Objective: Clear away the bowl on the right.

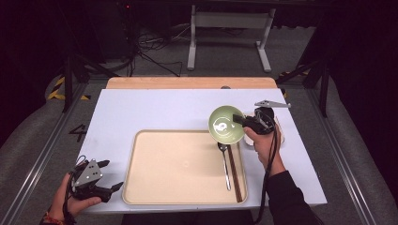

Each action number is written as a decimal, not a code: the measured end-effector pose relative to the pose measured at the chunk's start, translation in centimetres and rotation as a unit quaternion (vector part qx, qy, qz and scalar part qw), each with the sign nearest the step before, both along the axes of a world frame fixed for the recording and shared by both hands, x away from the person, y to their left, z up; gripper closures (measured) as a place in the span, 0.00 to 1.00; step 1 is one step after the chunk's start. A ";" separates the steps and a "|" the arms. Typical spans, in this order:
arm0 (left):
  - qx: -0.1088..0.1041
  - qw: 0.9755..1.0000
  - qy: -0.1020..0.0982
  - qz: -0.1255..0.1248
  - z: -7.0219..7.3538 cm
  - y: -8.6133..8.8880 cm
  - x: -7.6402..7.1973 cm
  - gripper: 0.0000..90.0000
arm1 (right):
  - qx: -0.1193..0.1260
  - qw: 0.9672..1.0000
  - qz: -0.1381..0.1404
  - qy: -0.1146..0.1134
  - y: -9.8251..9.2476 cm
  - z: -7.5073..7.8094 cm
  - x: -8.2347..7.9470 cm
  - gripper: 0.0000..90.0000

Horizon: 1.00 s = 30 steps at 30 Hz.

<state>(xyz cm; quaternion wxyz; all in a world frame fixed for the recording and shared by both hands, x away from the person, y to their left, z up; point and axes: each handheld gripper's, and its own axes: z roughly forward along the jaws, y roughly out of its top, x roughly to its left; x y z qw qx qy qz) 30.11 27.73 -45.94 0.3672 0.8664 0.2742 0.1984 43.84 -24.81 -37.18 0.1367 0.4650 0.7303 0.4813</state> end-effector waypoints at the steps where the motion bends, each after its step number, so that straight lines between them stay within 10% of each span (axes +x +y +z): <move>1: 0.000 1.000 0.000 0.000 0.0 0.0 0.0 0.13 | 0.001 1.000 0.002 0.002 0.2 0.0 0.0 0.92; 30: 0.000 1.000 -0.001 -0.001 0.1 0.1 -0.1 0.13 | -0.017 0.998 0.057 0.025 5.7 -1.4 0.8 0.92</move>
